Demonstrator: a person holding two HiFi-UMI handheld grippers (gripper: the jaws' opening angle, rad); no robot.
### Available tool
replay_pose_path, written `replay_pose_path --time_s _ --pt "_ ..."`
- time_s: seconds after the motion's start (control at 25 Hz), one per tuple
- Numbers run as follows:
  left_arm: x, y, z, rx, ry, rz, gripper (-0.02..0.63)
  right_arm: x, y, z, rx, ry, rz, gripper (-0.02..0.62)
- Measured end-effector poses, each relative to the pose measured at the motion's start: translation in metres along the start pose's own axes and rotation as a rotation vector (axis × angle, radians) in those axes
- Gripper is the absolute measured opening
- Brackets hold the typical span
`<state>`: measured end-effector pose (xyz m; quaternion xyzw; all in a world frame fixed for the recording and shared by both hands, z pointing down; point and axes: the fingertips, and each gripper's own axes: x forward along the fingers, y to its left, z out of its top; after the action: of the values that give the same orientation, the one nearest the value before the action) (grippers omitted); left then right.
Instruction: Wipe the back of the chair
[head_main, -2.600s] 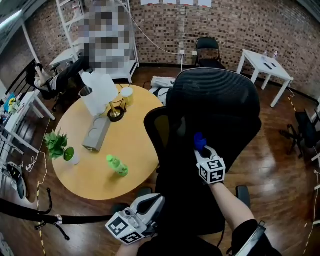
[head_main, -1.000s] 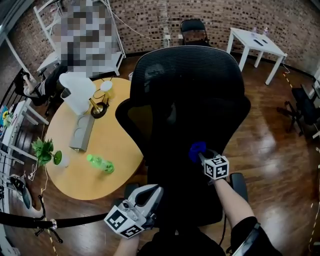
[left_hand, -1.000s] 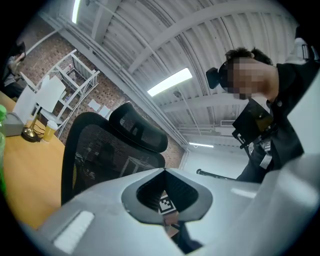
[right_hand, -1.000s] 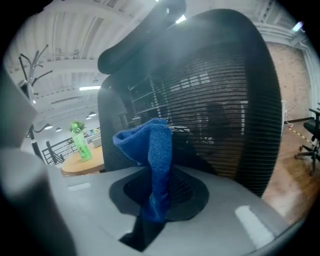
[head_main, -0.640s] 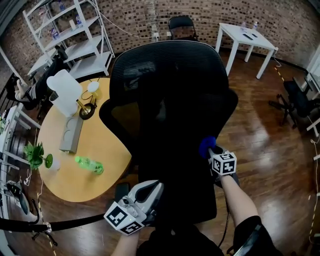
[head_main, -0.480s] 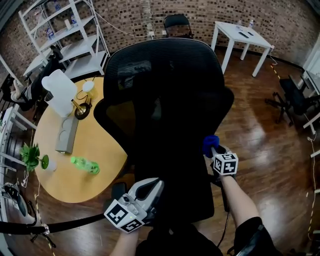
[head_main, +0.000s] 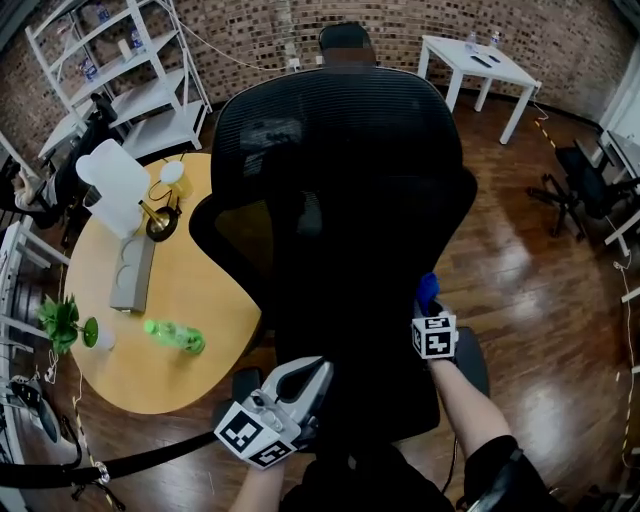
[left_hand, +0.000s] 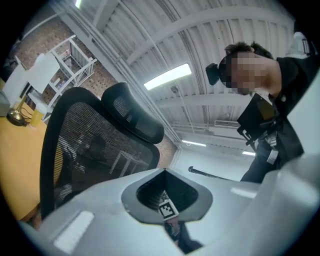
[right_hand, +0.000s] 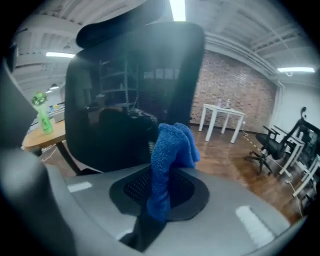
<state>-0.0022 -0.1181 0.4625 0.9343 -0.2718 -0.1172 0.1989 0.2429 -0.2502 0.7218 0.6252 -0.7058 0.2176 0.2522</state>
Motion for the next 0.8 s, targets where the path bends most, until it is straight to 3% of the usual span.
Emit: replay_pose_path --time_s 0.4,0.8 --pt "-0.054 0.021 0.011 0.004 -0.032 0.106 0.000 0.058 0.185 -0.030 -0.057 0.096 0.281 0.055" --pt "-0.107 0.029 0.024 0.021 -0.074 0.200 0.000 0.070 0.288 -0.034 -0.073 0.130 0.382 0.055"
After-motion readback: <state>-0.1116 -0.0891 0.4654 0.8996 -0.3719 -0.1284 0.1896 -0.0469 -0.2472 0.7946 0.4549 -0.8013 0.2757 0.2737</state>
